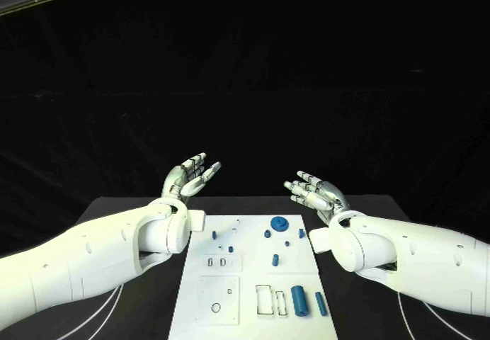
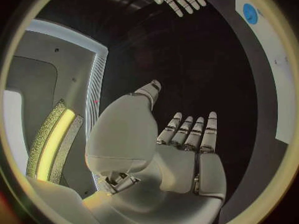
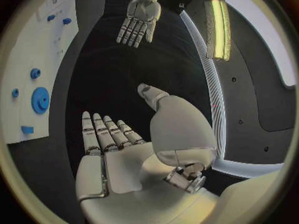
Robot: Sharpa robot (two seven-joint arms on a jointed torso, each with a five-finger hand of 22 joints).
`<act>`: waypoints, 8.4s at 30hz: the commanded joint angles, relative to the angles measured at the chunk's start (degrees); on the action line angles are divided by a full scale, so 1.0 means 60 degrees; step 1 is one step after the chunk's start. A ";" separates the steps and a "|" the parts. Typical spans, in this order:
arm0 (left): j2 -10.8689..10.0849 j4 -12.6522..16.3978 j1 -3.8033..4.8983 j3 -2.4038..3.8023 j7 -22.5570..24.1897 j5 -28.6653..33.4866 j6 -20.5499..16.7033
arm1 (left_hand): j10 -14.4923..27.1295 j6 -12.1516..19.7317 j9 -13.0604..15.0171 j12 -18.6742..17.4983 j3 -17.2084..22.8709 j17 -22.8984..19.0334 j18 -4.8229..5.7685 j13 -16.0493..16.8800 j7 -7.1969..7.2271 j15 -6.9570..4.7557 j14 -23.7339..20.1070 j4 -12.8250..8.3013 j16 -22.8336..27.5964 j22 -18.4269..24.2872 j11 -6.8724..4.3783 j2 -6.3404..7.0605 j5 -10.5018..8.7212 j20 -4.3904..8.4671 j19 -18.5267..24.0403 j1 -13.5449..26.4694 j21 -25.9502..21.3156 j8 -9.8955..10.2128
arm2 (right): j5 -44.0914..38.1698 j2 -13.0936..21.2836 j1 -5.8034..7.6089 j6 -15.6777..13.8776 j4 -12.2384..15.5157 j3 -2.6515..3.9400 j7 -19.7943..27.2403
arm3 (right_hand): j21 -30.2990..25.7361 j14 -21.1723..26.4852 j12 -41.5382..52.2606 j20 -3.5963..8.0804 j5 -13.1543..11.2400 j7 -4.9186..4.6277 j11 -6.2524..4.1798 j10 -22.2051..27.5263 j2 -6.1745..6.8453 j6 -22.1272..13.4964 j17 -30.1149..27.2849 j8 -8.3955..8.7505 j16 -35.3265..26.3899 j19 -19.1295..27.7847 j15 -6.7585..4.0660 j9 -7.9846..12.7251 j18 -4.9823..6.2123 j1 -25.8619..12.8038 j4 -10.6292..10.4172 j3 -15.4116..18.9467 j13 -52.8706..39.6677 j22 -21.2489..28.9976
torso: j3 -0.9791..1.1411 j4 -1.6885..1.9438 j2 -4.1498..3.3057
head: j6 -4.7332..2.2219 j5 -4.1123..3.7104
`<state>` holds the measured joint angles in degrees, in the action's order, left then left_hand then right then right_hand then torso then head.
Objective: Assemble the parts on the task board
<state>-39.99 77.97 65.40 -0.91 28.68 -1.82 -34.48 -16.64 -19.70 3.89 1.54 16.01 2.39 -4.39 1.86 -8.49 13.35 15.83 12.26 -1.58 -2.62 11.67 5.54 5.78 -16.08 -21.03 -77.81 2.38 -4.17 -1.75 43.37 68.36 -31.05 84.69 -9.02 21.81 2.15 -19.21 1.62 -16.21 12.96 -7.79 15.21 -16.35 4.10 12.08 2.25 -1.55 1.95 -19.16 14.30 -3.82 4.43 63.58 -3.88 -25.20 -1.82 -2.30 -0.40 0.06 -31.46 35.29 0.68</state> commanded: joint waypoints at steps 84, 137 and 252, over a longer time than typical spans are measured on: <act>-0.2505 0.3237 0.0442 0.0105 0.0339 -0.0646 0.1466 | -0.6852 -0.4879 0.0886 0.0591 0.1340 0.3100 -0.0959 0.0332 -0.0692 -0.1207 0.7051 -0.0727 -0.4363 -0.2236 -0.0347 0.0762 0.0061 0.0703 -0.4965 -0.0896 0.4505 -0.1552 | -1.4727 -0.0962 0.1083 0.3161 -0.1305 -0.0150 -0.4634 | 1.2329 -1.1065 0.0460 0.1621 -0.0562 -0.0196 -0.1659 -0.8514 0.1802 0.7215 1.0441 -0.2256 1.1305 -0.9941 -0.2299 -0.2031 -0.0036 0.2122 -0.0391 -0.0711 -0.0947 -1.1073 | -0.0340 0.0366 -0.1809 | 0.0005 -0.0382; -0.2437 0.3044 0.0477 0.0106 0.0106 -0.0584 0.1558 | -0.6813 -0.4831 0.0895 0.0505 0.1409 0.3213 -0.0947 0.0334 -0.0767 -0.1181 0.6940 -0.0792 -0.4546 -0.2474 -0.0299 0.0714 0.0036 0.0704 -0.4752 -0.0958 0.4839 -0.1526 | -1.4757 -0.1510 0.1019 0.1206 -0.1407 -0.0156 -0.5055 | 1.3415 -1.1174 0.0770 0.1884 -0.1265 0.0181 -0.2045 -0.9394 0.0864 0.7892 1.1276 -0.3215 1.2395 -1.0541 -0.2599 -0.3352 -0.0296 0.2543 0.0155 -0.1356 -0.1694 -1.2715 | -0.0380 0.0405 -0.1896 | -0.0035 -0.0355; -0.2338 0.2840 0.0610 0.0103 -0.0200 -0.0451 0.1835 | -0.6678 -0.4715 0.0892 0.0417 0.1363 0.3272 -0.0934 0.0329 -0.0822 -0.1114 0.6721 -0.0721 -0.4636 -0.2639 -0.0241 0.0718 0.0020 0.0644 -0.4438 -0.0824 0.5047 -0.1468 | -1.1894 -0.0570 0.1460 0.3120 -0.2018 0.0059 -0.5606 | 1.2802 -1.1574 1.2071 0.1751 -0.0221 -0.0058 -0.1956 -1.0337 0.1389 0.6587 1.3694 -0.1200 1.4209 -1.0340 -0.2465 -0.3794 -0.0204 0.3093 -0.2106 0.3173 -1.2089 -1.2779 | -0.0428 0.0380 -0.1955 | -0.0037 -0.0286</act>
<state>-54.17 94.95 68.99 -0.34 27.26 -4.78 -24.71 -56.93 -48.43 9.20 4.32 24.21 21.95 -9.71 3.91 -12.27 6.66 56.60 7.50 -29.04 -18.38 10.25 9.80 6.11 -12.17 -48.20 -83.50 32.34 -13.26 -73.06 40.13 77.24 -15.70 72.84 -8.63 -11.69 78.68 -84.03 72.50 -5.74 11.67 -7.69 3.44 -77.64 12.94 51.71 74.96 -8.95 86.79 -80.96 -1.01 -26.49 4.37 82.47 -16.49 -6.45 -72.86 -74.95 -2.91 2.31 -43.15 35.03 -1.05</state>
